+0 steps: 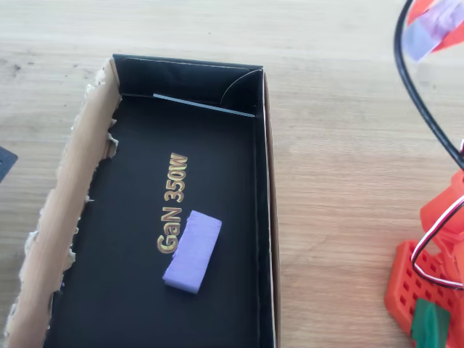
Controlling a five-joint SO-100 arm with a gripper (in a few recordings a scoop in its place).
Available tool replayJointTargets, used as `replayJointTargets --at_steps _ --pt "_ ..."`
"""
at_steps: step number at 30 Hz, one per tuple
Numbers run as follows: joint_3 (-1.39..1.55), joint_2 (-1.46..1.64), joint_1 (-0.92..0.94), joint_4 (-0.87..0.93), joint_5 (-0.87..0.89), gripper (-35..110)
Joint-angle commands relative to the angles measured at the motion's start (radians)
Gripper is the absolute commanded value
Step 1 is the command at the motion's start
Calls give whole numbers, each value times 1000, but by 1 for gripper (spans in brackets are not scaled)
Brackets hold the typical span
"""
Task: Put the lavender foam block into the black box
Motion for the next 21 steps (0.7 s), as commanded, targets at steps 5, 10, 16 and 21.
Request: replayJointTargets --at_steps 5,10,16,21 --pt "-265 -97 25 149 -21 0" --pt "-405 -156 17 256 -8 0" --pt "-416 -158 -6 275 -11 0" --pt "-407 -152 -115 284 -6 0"
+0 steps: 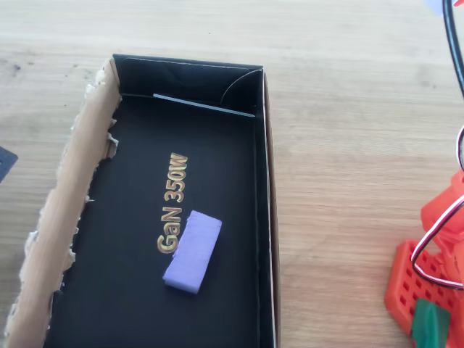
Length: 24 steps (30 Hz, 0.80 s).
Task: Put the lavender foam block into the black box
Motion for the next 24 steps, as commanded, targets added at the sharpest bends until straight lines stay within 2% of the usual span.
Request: replayJointTargets --at_steps 1,15,19,24 --pt "-34 28 -97 20 18 0" --pt "-196 -127 -761 21 179 0" --pt "-328 -264 -897 25 155 0" --pt "-411 -380 -954 25 94 0"
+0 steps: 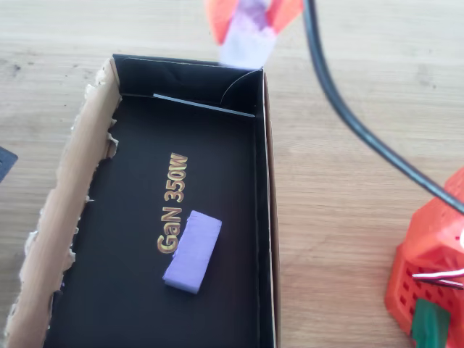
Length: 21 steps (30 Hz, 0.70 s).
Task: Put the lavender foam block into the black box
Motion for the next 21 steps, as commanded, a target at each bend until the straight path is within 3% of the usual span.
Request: replayJointTargets --at_steps 1,9,12,18,21 --pt "-86 -25 -12 6 -38 0" --pt "-118 -49 6 0 -143 1" --pt "-126 -64 8 -2 -164 8" --pt "-127 -71 -11 -11 -160 34" --pt "-127 -71 -12 -17 -166 38"
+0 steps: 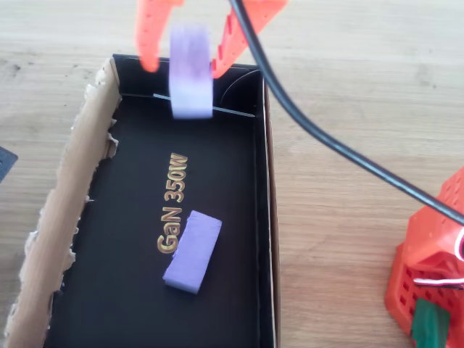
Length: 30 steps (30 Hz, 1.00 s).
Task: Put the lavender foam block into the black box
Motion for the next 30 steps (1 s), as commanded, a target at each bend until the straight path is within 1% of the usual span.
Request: replayJointTargets --at_steps 1,3,9,12,14,16,18,21,25,26,28,30 --pt "-43 20 -2 -15 3 39" --pt "-43 20 -3 -17 14 35" --pt "-43 20 -2 -23 23 33" --pt "-43 20 5 -23 26 30" --pt "-43 23 12 -15 31 20" --pt "-43 32 25 -5 63 1" --pt "-43 46 55 3 43 0" --pt "-25 97 143 15 9 0" --pt "8 198 344 -11 -8 0" --pt "8 213 397 -48 -49 0" --pt "8 230 500 -112 -201 0" --pt "9 239 588 -121 -279 0"
